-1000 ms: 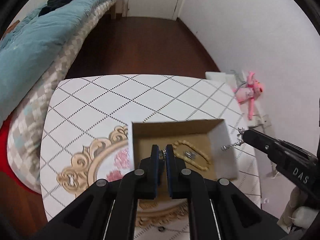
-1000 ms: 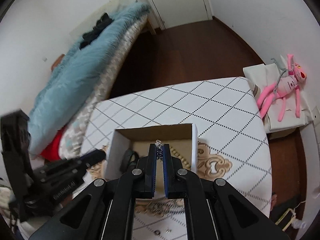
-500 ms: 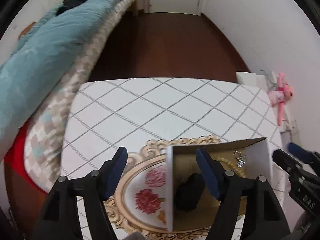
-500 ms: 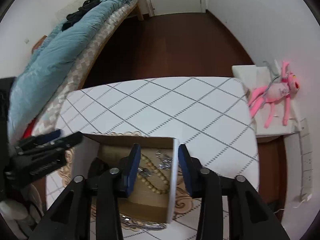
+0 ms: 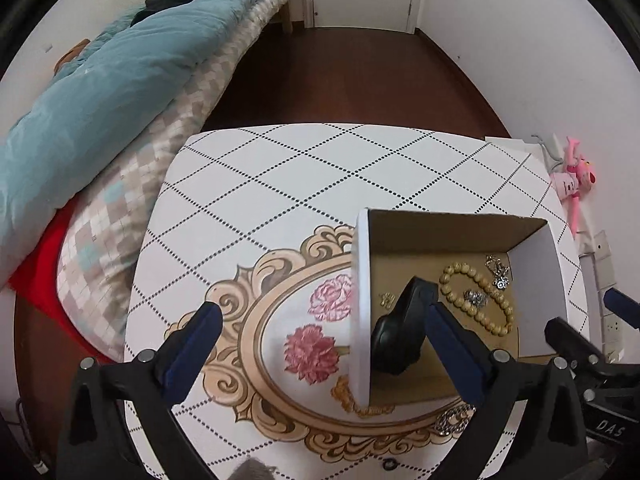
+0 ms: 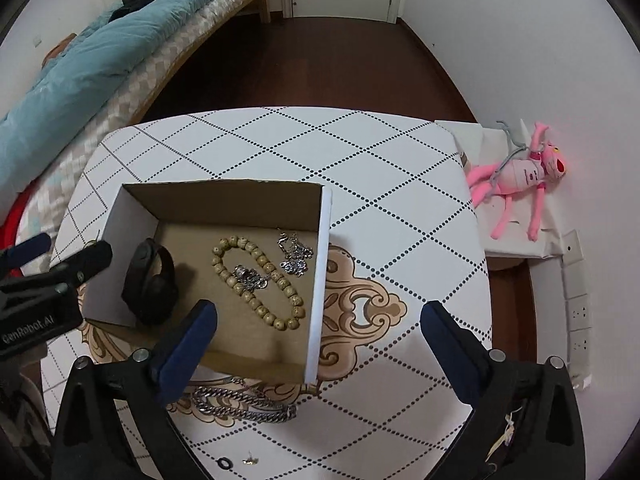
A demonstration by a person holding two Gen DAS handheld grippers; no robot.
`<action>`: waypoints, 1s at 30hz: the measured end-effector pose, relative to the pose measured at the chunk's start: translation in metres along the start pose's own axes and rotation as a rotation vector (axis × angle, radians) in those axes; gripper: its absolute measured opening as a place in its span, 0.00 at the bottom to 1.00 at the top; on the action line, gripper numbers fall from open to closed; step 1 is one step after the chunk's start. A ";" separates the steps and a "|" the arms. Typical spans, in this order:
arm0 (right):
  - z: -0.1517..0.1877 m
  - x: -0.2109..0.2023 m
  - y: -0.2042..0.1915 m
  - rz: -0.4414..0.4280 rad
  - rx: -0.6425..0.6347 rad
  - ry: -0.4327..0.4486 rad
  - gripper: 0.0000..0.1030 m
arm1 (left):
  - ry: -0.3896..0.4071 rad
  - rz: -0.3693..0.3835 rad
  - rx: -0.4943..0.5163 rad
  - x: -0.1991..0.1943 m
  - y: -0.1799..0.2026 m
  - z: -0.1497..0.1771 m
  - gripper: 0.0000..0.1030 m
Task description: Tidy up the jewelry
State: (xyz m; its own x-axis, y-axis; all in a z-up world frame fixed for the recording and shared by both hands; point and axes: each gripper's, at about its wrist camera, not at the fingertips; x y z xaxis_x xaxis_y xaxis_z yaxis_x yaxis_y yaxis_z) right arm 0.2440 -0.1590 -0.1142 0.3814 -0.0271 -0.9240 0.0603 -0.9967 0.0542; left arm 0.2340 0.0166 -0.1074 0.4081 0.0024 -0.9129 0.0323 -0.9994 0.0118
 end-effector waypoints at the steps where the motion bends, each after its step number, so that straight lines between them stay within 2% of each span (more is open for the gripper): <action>1: 0.001 -0.003 -0.001 0.000 0.001 0.006 1.00 | 0.005 -0.001 0.002 -0.003 0.000 0.001 1.00; 5: 0.000 -0.025 -0.004 -0.002 0.013 0.052 1.00 | 0.038 0.007 -0.007 -0.023 -0.002 0.003 1.00; 13: 0.014 -0.073 -0.007 -0.028 0.027 0.135 1.00 | 0.120 -0.042 -0.002 -0.067 -0.007 0.019 1.00; 17: 0.050 -0.077 -0.008 -0.060 0.031 0.127 1.00 | 0.129 -0.074 -0.004 -0.071 -0.011 0.054 1.00; 22: 0.106 -0.046 -0.008 -0.115 0.068 0.047 0.99 | 0.042 -0.090 0.008 -0.042 -0.010 0.104 1.00; 23: 0.116 -0.038 -0.008 -0.130 0.078 0.028 0.93 | 0.024 -0.092 0.009 -0.035 -0.010 0.111 1.00; 24: 0.123 -0.031 -0.007 -0.142 0.087 0.013 0.80 | -0.003 -0.095 0.006 -0.027 -0.011 0.119 1.00; 26: 0.137 -0.017 -0.004 -0.180 0.125 -0.011 0.70 | -0.029 -0.090 0.000 -0.016 -0.012 0.128 1.00; 30: 0.143 -0.002 0.009 -0.200 0.204 0.016 0.69 | -0.049 -0.102 -0.021 -0.001 -0.016 0.135 1.00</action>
State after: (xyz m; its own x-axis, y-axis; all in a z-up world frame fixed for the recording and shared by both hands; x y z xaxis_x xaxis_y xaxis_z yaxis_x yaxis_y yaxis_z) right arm 0.1120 -0.1784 -0.1665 0.3953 0.1713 -0.9025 -0.0507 -0.9769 -0.2076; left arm 0.1100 0.0282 -0.1612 0.3569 0.1016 -0.9286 0.0909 -0.9931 -0.0737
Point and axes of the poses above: each gripper's, at about its wrist camera, not at the fingertips, and x roughly the way its jaws point, y to its right, z to its underside, and after that the axes turned 2 degrees about z, right-handed
